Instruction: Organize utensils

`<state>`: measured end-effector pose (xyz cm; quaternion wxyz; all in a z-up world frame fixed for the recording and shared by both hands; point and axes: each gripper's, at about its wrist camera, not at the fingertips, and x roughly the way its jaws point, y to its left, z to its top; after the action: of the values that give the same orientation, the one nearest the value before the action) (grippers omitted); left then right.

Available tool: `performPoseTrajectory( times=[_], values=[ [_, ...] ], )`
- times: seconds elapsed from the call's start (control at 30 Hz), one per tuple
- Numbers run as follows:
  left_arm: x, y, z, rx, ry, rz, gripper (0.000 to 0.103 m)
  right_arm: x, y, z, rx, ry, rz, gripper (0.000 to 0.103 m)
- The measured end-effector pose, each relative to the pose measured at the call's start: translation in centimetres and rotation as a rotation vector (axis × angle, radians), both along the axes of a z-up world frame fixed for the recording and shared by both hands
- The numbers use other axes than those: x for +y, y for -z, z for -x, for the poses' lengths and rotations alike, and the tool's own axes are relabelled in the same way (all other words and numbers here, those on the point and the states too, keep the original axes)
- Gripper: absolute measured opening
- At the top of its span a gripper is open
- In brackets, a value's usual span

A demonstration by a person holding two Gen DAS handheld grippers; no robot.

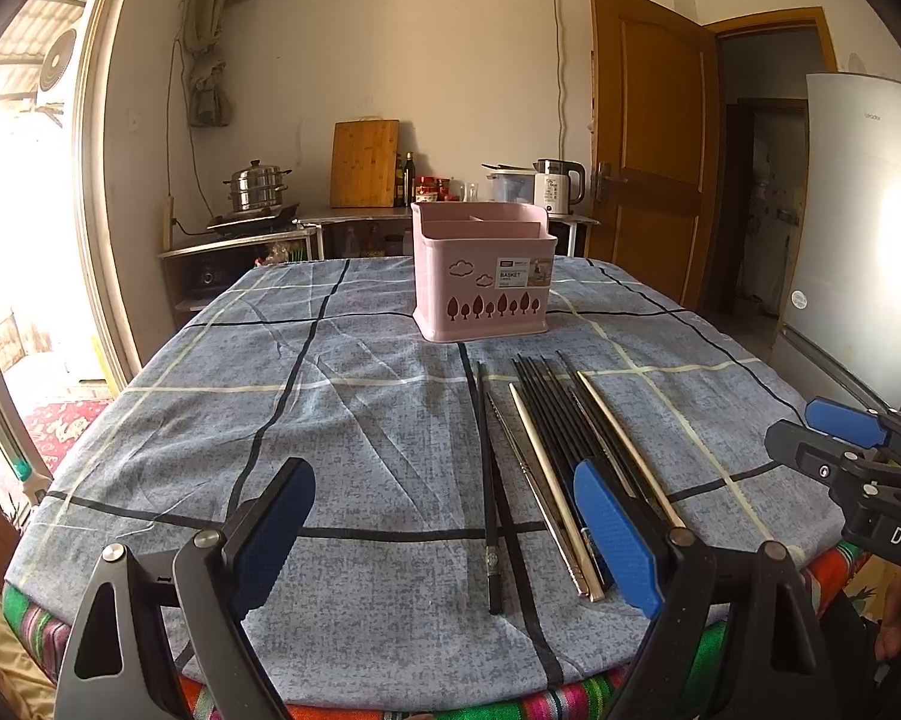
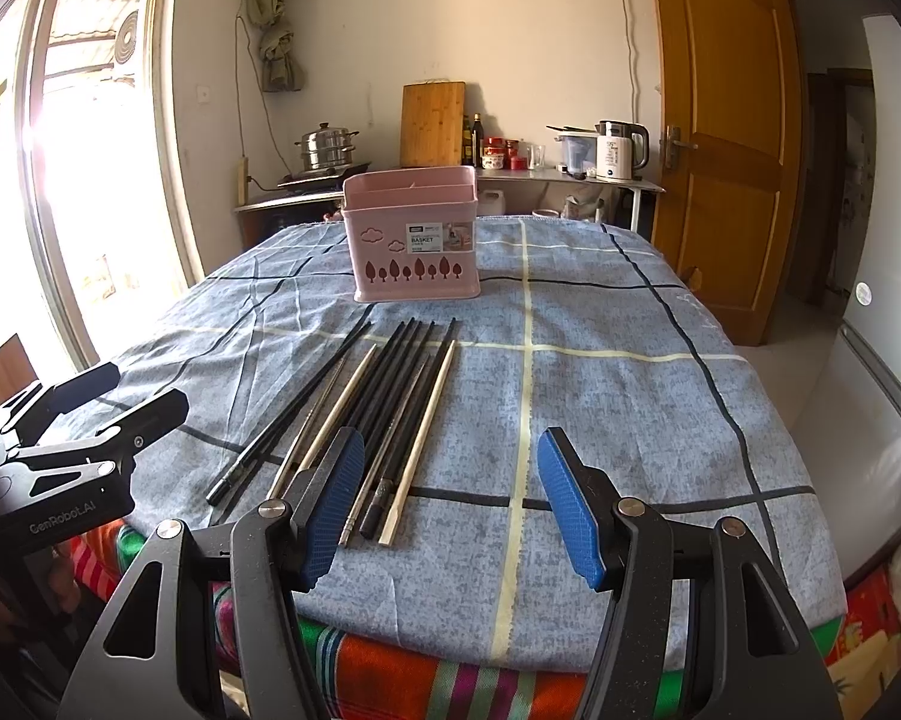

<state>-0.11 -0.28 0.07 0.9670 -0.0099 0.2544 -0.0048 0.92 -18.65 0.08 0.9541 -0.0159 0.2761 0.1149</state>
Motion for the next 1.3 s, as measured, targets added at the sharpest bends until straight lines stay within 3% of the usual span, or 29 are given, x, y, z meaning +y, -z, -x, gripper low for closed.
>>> performPoseTrajectory(
  times=[1.3],
  values=[
    [-0.21, -0.09, 0.31, 0.001, 0.009, -0.002, 0.088, 0.01, 0.21, -0.06, 0.005, 0.004, 0.000, 0.061]
  ],
)
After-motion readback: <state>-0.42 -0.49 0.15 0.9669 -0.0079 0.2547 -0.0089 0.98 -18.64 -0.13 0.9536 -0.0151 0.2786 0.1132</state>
